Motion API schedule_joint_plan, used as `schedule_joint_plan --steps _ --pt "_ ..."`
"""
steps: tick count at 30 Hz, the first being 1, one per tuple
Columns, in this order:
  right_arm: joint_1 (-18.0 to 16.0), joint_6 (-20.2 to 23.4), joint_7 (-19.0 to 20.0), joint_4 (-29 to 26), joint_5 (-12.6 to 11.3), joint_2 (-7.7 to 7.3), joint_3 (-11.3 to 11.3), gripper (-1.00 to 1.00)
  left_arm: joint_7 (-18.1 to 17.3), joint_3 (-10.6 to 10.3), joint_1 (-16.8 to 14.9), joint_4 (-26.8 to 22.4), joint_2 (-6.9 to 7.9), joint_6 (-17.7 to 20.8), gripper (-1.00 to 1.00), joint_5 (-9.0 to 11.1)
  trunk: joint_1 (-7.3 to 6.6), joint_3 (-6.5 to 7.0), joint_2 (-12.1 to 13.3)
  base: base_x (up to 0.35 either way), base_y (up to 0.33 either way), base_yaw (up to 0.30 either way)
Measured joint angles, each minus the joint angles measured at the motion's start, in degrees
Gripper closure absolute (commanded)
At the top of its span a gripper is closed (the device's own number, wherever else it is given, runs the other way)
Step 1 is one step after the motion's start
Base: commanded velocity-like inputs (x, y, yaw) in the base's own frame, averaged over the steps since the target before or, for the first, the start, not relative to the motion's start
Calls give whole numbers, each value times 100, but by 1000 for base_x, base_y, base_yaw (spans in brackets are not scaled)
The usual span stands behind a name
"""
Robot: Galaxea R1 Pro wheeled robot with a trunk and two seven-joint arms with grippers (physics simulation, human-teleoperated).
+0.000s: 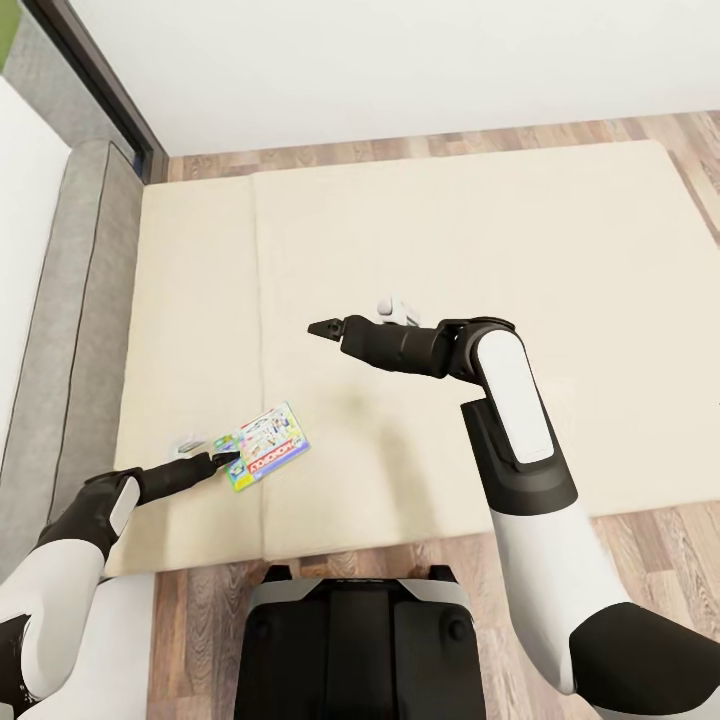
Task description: Put all the toys in the child's room - the three board games (two on the bed and one on the table), the two jigsaw puzzles on the table, and the tennis ball on the table - inside the toy box on the table in the child's room.
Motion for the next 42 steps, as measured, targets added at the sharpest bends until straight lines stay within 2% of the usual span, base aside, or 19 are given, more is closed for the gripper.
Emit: schedule_joint_plan --steps 9,31,42 --pt "0 0 -2 -1 1 0 0 -100 -6 2 0 1 0 -4 -100 -6 0 0 0 98 -212 0" --pt "0 -1 -1 -8 2 0 -1 -100 -9 10 0 -4 0 1 -100 0 1 0 0 5 -12 0" --pt "0 -1 -2 -4 7 0 -5 -100 -8 8 0 -1 0 -16 -100 0 1 0 0 0 -104 0"
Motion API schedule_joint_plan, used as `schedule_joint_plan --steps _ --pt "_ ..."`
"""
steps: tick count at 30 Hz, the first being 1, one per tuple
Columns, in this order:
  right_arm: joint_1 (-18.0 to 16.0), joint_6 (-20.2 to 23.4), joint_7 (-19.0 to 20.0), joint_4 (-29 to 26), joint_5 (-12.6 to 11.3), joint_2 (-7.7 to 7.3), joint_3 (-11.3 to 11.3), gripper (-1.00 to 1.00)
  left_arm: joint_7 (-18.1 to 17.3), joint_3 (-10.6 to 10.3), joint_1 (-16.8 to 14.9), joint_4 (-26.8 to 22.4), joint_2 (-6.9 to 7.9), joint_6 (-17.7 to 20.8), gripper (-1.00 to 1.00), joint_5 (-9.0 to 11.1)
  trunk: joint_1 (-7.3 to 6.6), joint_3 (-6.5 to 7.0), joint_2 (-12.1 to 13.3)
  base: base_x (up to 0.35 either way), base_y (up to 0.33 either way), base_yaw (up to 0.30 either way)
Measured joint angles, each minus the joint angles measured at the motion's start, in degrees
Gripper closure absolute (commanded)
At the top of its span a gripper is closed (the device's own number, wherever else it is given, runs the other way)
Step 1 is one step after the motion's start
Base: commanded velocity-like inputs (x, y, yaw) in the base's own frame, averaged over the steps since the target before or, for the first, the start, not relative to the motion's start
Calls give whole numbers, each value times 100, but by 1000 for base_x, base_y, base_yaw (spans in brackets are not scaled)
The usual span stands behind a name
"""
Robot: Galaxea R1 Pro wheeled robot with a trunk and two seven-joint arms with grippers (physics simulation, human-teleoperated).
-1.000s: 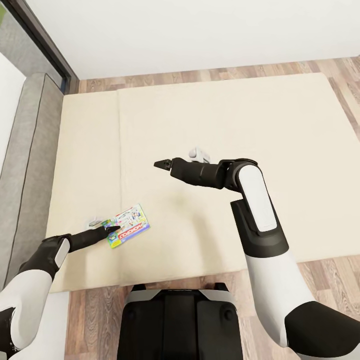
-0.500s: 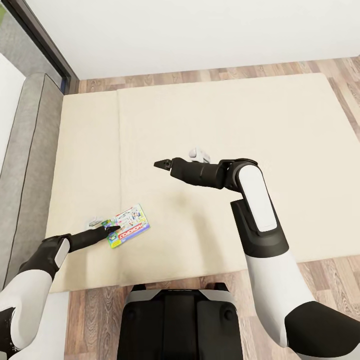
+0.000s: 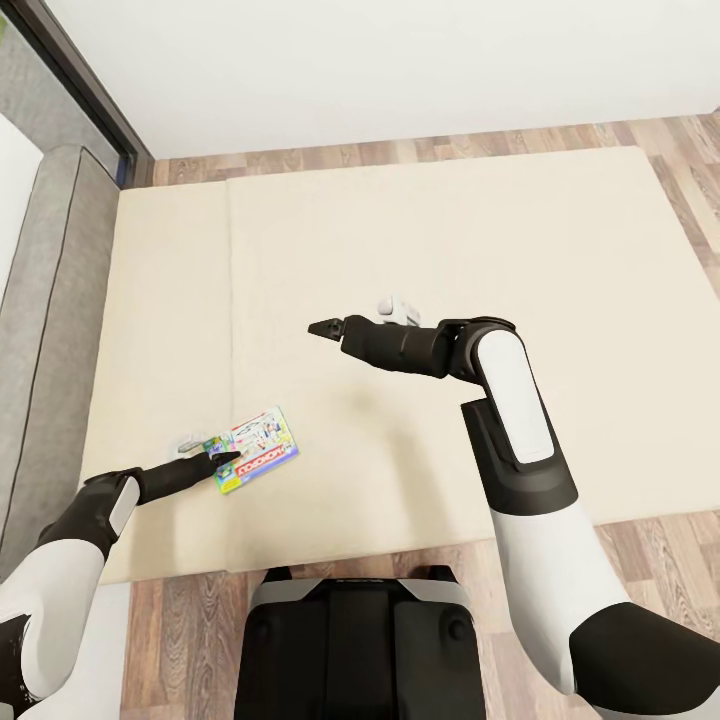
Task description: Put all the toys in the child's room - the three board games (two on the bed and one on the table), the two jigsaw puzzles on the table, and the tennis ball on the table - inside the toy box on the table in the child's room.
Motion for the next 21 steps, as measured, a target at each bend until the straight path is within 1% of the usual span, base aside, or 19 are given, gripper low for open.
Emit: schedule_joint_plan --steps 10,17,21 --pt "0 0 3 -3 0 0 0 -100 0 1 0 -1 0 0 -100 0 0 0 0 0 -14 -5" --pt "1 -1 2 1 -6 -1 0 -100 1 2 -1 1 0 0 -100 -1 0 20 0 0 -36 -137" --pt "0 0 1 0 -7 0 0 -100 0 1 0 0 0 -4 -100 0 0 27 0 0 -5 -56"
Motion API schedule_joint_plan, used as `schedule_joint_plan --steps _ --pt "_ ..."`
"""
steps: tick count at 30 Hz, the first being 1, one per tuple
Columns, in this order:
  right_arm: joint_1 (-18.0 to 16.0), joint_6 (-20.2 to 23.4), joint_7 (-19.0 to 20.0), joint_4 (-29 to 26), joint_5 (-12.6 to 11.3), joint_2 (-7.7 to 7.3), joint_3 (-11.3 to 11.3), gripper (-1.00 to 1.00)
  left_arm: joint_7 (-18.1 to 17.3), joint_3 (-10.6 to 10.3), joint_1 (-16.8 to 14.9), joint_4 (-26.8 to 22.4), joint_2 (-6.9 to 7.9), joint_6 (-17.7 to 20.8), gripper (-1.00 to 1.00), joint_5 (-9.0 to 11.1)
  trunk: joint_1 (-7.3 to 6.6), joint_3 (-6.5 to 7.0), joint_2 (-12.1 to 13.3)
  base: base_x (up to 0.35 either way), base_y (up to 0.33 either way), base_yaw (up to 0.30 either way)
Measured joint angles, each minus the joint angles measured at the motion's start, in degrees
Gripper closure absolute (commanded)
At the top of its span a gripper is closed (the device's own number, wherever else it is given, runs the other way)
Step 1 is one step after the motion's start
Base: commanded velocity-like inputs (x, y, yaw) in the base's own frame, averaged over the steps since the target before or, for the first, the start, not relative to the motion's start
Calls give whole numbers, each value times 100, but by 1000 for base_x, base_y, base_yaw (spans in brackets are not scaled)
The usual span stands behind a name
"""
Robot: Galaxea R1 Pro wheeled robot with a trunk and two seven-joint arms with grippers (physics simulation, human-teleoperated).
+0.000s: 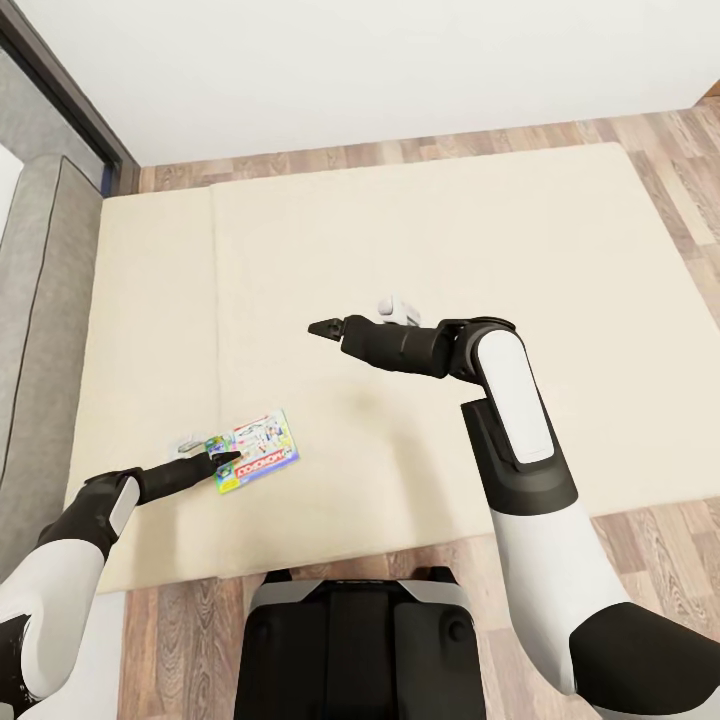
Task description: Put all the toys in the child's room - the three board games (two on the bed and one on the table), the two jigsaw puzzles on the table, and the tennis ball on the table - inside the toy box on the table in the child's room.
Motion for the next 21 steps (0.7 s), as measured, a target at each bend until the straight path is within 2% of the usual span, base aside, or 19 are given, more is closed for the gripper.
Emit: schedule_joint_plan --steps 21 --pt "0 0 2 0 -1 0 0 -100 0 -1 0 1 0 -14 -100 0 0 31 0 0 -5 -36"
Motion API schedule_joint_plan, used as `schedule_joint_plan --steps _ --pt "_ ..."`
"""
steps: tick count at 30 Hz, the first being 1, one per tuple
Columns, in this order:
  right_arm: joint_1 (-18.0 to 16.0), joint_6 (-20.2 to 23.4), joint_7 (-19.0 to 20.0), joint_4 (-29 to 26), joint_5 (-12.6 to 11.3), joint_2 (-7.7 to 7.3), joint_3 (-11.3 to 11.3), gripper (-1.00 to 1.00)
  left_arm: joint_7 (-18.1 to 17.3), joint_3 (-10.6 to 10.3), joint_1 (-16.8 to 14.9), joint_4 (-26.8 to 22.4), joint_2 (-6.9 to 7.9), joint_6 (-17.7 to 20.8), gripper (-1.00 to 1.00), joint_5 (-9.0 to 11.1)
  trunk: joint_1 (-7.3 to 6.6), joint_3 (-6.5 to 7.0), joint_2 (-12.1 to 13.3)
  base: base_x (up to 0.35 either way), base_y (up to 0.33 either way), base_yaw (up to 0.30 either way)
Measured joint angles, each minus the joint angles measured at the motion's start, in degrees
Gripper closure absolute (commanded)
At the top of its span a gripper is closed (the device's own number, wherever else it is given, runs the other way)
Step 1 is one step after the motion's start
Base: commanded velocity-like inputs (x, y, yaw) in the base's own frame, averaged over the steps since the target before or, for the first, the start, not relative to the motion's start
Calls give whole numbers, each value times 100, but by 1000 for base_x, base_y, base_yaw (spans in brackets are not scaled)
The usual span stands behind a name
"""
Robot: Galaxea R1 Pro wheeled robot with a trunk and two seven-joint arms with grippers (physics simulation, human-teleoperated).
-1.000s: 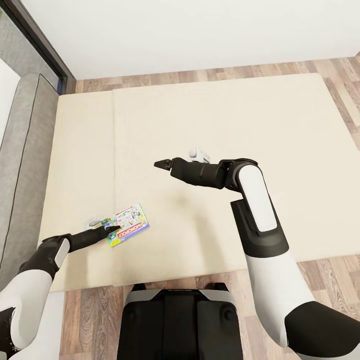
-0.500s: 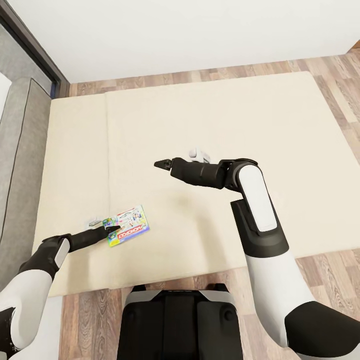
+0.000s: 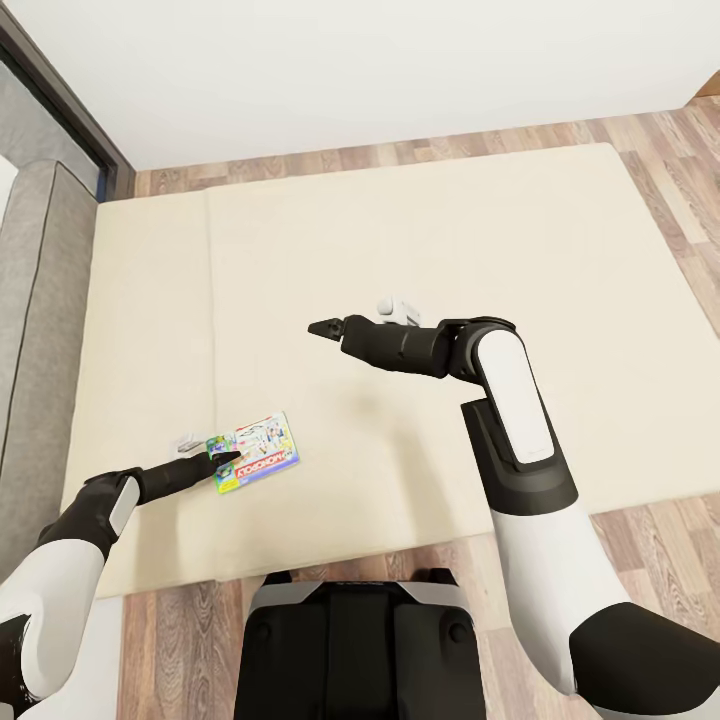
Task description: Put all the toys in the child's room - the three board games (two on the bed and one on the table), the two jigsaw puzzles on the table, and the tennis ball on the table - inside the toy box on the table in the child's room.
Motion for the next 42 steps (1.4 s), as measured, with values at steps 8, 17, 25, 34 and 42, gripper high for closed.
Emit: schedule_joint_plan --steps 8,17,25,34,42 --pt "0 0 -3 2 0 0 1 -100 0 0 0 -4 0 0 -100 0 0 2 0 0 -43 -4" --pt "0 0 -2 4 0 0 0 -100 0 -5 0 -4 0 0 -100 1 0 2 0 -44 -44 0" --pt "0 0 0 4 0 0 0 -100 0 -8 0 -4 0 0 -100 0 0 2 0 -11 -16 0" --pt "0 0 -1 4 1 0 0 -100 2 -8 0 -4 0 0 -100 0 0 2 0 -1 -99 0" --pt "4 1 0 4 1 0 0 -100 5 -9 0 -1 0 -2 -100 -1 0 2 0 0 -96 0"
